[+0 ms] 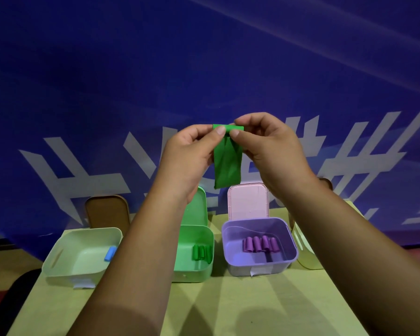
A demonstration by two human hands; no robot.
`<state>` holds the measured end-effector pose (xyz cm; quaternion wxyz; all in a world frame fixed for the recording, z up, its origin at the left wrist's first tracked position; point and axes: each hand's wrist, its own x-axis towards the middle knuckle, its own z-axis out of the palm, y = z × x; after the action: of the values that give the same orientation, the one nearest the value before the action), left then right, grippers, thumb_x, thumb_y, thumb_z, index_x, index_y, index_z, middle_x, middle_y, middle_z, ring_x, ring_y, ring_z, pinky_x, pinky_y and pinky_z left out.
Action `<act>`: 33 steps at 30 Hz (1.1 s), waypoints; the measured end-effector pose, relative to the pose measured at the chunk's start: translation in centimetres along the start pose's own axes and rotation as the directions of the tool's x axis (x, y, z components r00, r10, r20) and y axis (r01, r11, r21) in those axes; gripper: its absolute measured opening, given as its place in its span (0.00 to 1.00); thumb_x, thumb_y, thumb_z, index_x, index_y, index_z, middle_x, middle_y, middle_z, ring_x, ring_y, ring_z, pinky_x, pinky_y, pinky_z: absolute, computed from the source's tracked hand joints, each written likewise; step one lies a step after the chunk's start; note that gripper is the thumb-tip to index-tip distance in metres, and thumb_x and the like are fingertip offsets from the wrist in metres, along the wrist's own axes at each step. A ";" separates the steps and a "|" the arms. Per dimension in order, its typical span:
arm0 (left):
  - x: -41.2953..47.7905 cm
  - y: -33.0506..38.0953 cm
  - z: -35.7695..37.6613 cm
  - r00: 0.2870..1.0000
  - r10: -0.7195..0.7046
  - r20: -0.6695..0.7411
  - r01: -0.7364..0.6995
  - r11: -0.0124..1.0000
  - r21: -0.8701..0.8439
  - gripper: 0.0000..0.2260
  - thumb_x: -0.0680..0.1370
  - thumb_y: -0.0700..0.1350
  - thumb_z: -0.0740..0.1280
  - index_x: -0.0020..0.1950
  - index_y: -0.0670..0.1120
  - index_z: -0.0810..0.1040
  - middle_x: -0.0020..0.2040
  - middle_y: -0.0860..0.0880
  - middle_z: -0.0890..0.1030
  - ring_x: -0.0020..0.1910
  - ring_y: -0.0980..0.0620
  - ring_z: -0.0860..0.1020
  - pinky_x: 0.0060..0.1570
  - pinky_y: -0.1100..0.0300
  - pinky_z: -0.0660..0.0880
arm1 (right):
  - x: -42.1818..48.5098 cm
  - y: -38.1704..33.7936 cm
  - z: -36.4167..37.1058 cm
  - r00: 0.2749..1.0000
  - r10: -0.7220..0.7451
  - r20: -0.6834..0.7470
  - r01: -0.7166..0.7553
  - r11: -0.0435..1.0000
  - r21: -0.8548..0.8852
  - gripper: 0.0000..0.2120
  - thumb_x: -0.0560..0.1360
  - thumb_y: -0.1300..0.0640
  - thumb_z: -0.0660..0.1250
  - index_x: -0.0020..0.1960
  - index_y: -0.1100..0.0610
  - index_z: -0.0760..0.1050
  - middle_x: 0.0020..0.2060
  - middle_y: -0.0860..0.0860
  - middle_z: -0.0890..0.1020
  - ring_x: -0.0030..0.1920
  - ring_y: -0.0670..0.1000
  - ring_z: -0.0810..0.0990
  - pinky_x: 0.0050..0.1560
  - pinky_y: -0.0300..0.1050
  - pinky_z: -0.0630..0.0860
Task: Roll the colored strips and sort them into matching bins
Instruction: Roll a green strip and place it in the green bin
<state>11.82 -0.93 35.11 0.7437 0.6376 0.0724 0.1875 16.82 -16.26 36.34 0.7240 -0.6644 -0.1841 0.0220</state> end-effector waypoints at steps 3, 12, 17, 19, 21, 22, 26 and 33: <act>0.1 -0.2 -0.2 0.999 0.025 -0.023 -0.024 0.999 0.021 0.10 0.82 0.42 0.74 0.64 0.43 0.85 0.56 0.43 0.89 0.57 0.43 0.88 0.60 0.47 0.84 | -0.1 0.1 0.0 1.000 0.026 0.010 -0.026 1.000 0.017 0.08 0.81 0.63 0.73 0.59 0.59 0.81 0.55 0.63 0.85 0.58 0.62 0.85 0.60 0.56 0.85; -0.4 -0.1 0.0 1.000 -0.006 0.008 0.006 0.999 -0.042 0.07 0.83 0.37 0.72 0.60 0.41 0.84 0.56 0.41 0.88 0.57 0.44 0.88 0.57 0.52 0.84 | -0.3 0.3 -0.7 0.999 0.043 -0.016 -0.044 0.996 -0.076 0.05 0.82 0.56 0.73 0.58 0.54 0.83 0.50 0.55 0.87 0.46 0.48 0.85 0.53 0.48 0.85; -0.2 -0.7 0.4 1.000 -0.014 -0.002 0.013 0.999 -0.042 0.06 0.83 0.42 0.73 0.59 0.42 0.85 0.53 0.42 0.89 0.54 0.44 0.88 0.57 0.50 0.84 | -0.3 0.3 -0.8 1.000 0.023 0.010 -0.022 0.999 -0.049 0.08 0.82 0.62 0.72 0.60 0.57 0.83 0.49 0.59 0.85 0.46 0.46 0.84 0.51 0.41 0.84; 0.0 -1.1 0.3 1.000 0.007 -0.015 -0.008 1.000 -0.020 0.07 0.83 0.41 0.73 0.61 0.43 0.86 0.54 0.42 0.89 0.56 0.43 0.88 0.58 0.49 0.84 | -0.2 0.4 -0.8 0.999 0.034 0.021 -0.033 0.999 -0.033 0.09 0.81 0.63 0.72 0.61 0.57 0.82 0.48 0.57 0.84 0.48 0.48 0.84 0.53 0.45 0.85; 0.2 -1.5 0.1 0.999 0.034 -0.021 -0.034 0.999 0.002 0.08 0.82 0.41 0.74 0.61 0.44 0.86 0.56 0.43 0.89 0.58 0.42 0.87 0.60 0.46 0.84 | -0.2 0.5 -0.9 0.998 0.062 0.024 -0.061 0.998 -0.012 0.08 0.82 0.61 0.72 0.61 0.58 0.82 0.52 0.60 0.85 0.52 0.55 0.86 0.58 0.53 0.85; 0.3 -1.7 0.1 0.999 0.049 -0.022 -0.048 0.999 0.021 0.08 0.81 0.41 0.75 0.60 0.46 0.87 0.56 0.43 0.89 0.58 0.42 0.87 0.60 0.45 0.84 | -0.2 0.5 -0.9 0.997 0.077 0.028 -0.077 0.997 0.005 0.08 0.82 0.59 0.72 0.61 0.59 0.82 0.54 0.62 0.85 0.55 0.59 0.87 0.60 0.55 0.85; 0.2 -1.7 0.2 0.997 0.075 -0.004 -0.074 0.996 0.047 0.09 0.81 0.39 0.75 0.59 0.49 0.88 0.56 0.46 0.89 0.58 0.45 0.87 0.55 0.52 0.82 | -0.4 0.7 -1.1 0.998 0.063 0.029 -0.062 0.997 -0.054 0.07 0.83 0.54 0.72 0.58 0.56 0.83 0.51 0.59 0.86 0.49 0.53 0.86 0.57 0.55 0.85; 0.2 -1.4 0.5 0.999 0.052 -0.008 -0.052 0.999 -0.008 0.12 0.80 0.38 0.76 0.64 0.43 0.84 0.56 0.42 0.88 0.58 0.43 0.88 0.60 0.47 0.84 | 0.0 1.0 -1.5 1.000 0.009 0.016 -0.009 0.999 -0.046 0.05 0.82 0.59 0.72 0.58 0.54 0.83 0.45 0.53 0.85 0.45 0.47 0.84 0.53 0.46 0.84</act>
<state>12.37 -1.46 33.87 0.7408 0.6355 0.0578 0.2097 17.43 -17.61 35.32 0.7070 -0.6814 -0.1876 0.0265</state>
